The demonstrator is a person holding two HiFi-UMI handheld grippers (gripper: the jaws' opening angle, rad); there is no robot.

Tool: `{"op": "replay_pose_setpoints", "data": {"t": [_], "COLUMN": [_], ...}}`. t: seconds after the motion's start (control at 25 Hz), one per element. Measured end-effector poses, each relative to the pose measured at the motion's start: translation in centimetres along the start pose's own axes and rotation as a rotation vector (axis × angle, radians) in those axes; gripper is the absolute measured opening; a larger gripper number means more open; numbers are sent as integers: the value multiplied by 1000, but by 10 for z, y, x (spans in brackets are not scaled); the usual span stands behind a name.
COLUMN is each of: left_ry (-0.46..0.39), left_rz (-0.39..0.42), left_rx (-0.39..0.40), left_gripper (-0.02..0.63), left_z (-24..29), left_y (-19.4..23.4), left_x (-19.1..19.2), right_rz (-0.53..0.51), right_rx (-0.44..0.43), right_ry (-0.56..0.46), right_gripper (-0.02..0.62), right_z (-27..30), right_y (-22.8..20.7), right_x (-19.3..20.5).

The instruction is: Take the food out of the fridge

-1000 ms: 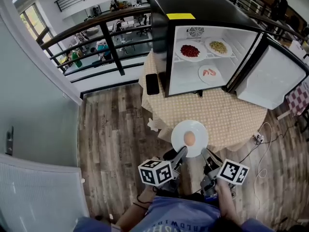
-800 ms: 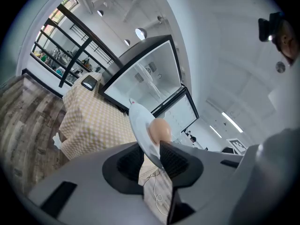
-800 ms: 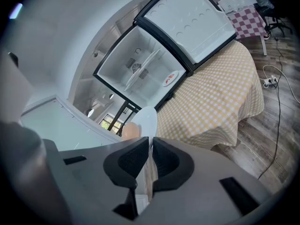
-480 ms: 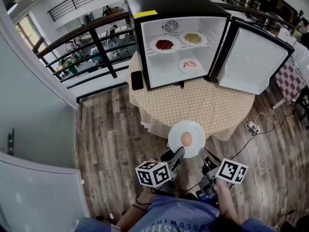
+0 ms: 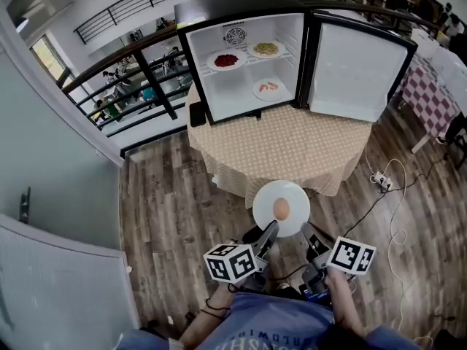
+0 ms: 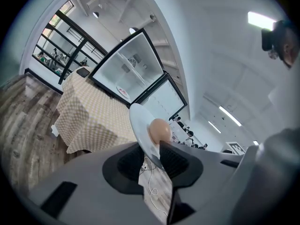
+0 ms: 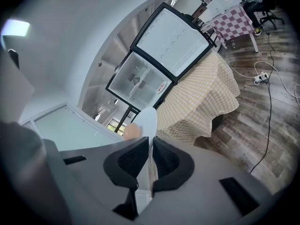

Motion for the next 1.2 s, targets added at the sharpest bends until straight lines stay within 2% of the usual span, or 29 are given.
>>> {"op": "replay_pose_setpoints", "data": {"t": [0.12,0.56,1.2], "left_ry": [-8,-42,-56], "left_rz": [-3,-7,0], "left_rx": [-3,-12,-9], "left_gripper": [112,112,109], "left_z": [-8,-41,-68], "left_y": [-17,-54,-72], "left_x": [19,64,77], "right_rz": [9,-38,-75], "right_rx": [-30,-56,-84], "right_ry": [-2,17,8], "right_gripper": [32,34,38], "right_z": [-23,-84,-117], "right_y": [-6,-16,-8], "right_x": [3,19,35]}}
Point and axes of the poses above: the fingertips, and each gripper's own axes: z forward along the fingers, y to its left, x out of its underside, the point moved 6 cm from there along -z, backward along the fingers, and after that the axes turned 9 degrees about -y, right-handed, at the moved point
